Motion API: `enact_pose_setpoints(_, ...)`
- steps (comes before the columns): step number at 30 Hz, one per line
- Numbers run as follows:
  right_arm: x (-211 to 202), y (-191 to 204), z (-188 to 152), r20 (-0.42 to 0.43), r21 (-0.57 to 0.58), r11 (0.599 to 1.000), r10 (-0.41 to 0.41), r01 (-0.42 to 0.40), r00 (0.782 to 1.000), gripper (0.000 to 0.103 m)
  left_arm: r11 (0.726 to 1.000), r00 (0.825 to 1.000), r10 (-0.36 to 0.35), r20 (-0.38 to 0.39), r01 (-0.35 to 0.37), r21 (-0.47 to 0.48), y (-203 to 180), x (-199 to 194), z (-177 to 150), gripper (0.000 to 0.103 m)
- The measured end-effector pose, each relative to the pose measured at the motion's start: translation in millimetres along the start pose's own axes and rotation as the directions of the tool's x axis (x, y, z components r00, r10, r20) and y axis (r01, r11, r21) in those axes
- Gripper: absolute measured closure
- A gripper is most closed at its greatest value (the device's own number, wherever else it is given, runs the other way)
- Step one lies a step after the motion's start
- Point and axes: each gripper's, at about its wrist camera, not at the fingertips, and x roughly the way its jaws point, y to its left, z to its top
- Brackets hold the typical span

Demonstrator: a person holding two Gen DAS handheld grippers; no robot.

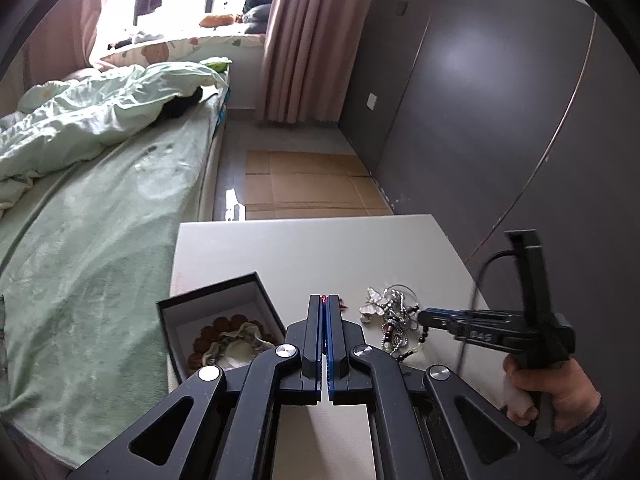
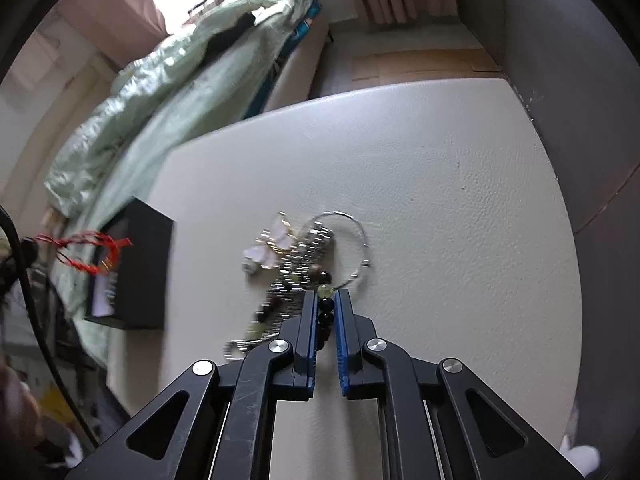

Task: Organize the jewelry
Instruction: 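Carry the red bracelet into the black box with the left gripper while the right grasps the beaded bracelet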

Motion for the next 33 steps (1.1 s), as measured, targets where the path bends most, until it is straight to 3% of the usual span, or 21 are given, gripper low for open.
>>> enact_pose_setpoints(6,-37.6,21.2,4.0,0.075,-0.026,0.998,0.064,-0.062,0.995,0.093,1.000,1.000,0.004,0.027,-0.004,-0.023,11.9,-13.7,0.7,0.103)
enact_pose_setpoints(28,-149.5,130.8,22.7,0.289,-0.217,0.976,0.074,-0.010,0.955,0.093,0.993,1.000,0.015,0.028,-0.011,-0.118,65.5,-11.3,-6.0,0.102)
enact_pose_setpoints(33,-163.0,154.3,28.0,0.310,-0.254,0.967,0.086,-0.004,0.947,0.093,0.985,0.999,-0.029,-0.021,0.025,-0.172,78.7,-3.6,-6.1,0.094)
